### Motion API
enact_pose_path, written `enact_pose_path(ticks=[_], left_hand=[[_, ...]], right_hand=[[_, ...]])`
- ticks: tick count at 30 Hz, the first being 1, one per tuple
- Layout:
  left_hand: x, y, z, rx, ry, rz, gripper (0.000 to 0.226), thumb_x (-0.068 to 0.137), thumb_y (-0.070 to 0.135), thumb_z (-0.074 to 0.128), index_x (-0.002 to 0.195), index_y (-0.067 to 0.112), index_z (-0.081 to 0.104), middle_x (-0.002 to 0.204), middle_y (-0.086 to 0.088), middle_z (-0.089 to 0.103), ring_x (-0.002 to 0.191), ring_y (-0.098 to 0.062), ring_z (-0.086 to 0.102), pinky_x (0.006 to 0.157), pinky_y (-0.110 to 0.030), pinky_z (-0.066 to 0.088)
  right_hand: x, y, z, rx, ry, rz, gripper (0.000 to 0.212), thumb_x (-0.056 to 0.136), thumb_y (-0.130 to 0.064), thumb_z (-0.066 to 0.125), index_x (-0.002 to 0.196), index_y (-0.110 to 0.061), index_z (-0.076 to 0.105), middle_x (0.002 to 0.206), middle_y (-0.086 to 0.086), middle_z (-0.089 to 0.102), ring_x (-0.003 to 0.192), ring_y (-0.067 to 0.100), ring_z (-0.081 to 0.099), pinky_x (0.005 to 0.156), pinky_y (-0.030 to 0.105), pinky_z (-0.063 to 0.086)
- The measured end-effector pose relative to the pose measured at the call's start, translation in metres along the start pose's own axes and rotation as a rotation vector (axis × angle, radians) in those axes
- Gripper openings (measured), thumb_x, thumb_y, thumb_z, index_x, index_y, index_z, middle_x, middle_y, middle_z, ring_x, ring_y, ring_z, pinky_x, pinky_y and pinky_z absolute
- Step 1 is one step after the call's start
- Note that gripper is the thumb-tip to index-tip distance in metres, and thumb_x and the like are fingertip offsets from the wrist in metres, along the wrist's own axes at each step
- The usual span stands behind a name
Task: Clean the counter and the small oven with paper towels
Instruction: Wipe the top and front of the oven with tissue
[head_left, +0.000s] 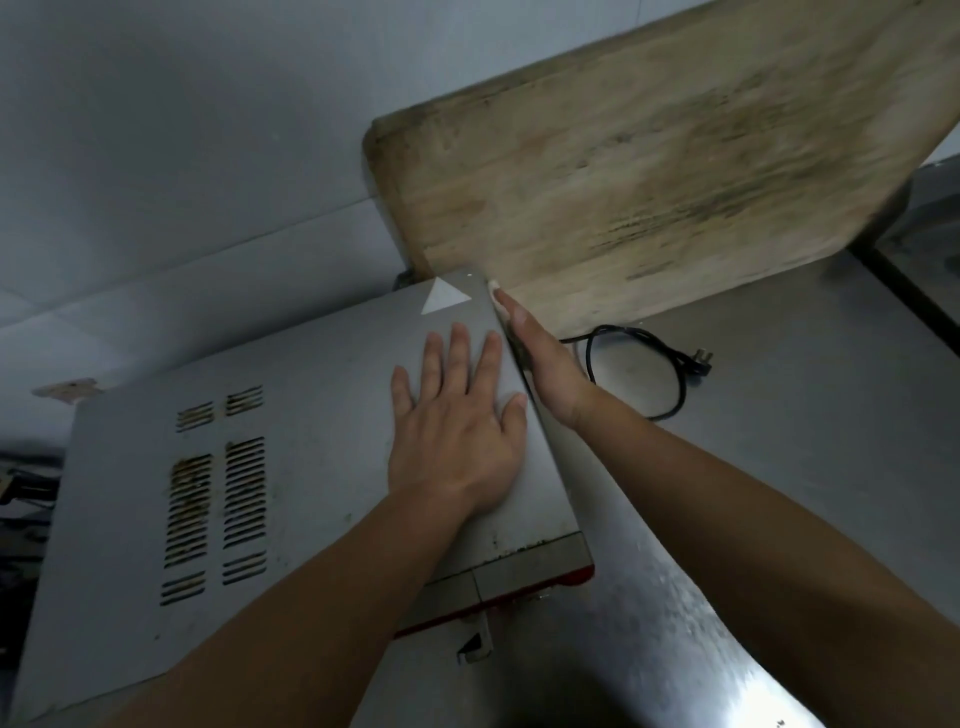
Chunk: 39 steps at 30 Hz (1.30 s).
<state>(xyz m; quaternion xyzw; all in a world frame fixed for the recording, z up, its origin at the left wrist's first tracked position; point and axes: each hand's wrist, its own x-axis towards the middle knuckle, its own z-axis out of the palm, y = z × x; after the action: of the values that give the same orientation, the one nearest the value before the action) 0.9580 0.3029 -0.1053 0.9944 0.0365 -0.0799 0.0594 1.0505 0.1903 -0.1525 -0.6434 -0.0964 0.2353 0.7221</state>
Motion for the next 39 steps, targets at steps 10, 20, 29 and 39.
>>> enact_pose_path(ticks=[10, 20, 29, 39], left_hand=[[0.0, -0.002, 0.002, 0.02, -0.013, 0.011, 0.068, 0.097, 0.06, 0.004, 0.156, 0.033, -0.018, 0.164, 0.003, -0.026, 0.15, -0.019, -0.027, 0.122, -0.053, -0.009], [0.0, -0.001, 0.002, 0.005, -0.005, 0.007, 0.068, 0.098, 0.059, 0.007, 0.157, 0.034, -0.017, 0.165, 0.004, -0.024, 0.15, -0.018, -0.027, 0.122, -0.053, -0.009], [0.001, -0.001, 0.001, 0.004, 0.005, -0.002, 0.068, 0.098, 0.06, 0.009, 0.157, 0.035, -0.015, 0.165, 0.004, -0.023, 0.15, -0.018, -0.026, 0.122, -0.053, -0.009], [0.001, 0.0, 0.002, 0.023, 0.014, 0.008, 0.069, 0.097, 0.06, 0.008, 0.157, 0.034, -0.014, 0.166, 0.004, -0.02, 0.151, -0.018, -0.024, 0.123, -0.052, -0.008]], right_hand=[[-0.16, 0.03, 0.007, 0.09, 0.075, 0.163, 0.037, 0.105, -0.031, 0.04, 0.142, -0.028, 0.038, 0.145, -0.016, 0.039, 0.14, 0.004, 0.033, 0.11, 0.013, 0.031], [-0.145, 0.064, 0.0, -0.029, 0.053, 0.092, 0.046, 0.103, -0.047, 0.039, 0.148, -0.041, 0.037, 0.155, -0.019, 0.034, 0.144, 0.001, 0.03, 0.121, 0.037, 0.025], [-0.005, 0.009, -0.014, 0.044, -0.116, -0.056, 0.049, 0.107, -0.037, 0.032, 0.151, -0.015, 0.034, 0.135, -0.016, 0.05, 0.104, -0.024, 0.052, 0.089, 0.003, 0.043], [-0.083, 0.037, -0.014, 0.004, -0.047, 0.072, 0.076, 0.088, -0.069, 0.049, 0.15, -0.026, 0.036, 0.149, -0.018, 0.045, 0.138, -0.001, 0.038, 0.118, 0.031, 0.029]])
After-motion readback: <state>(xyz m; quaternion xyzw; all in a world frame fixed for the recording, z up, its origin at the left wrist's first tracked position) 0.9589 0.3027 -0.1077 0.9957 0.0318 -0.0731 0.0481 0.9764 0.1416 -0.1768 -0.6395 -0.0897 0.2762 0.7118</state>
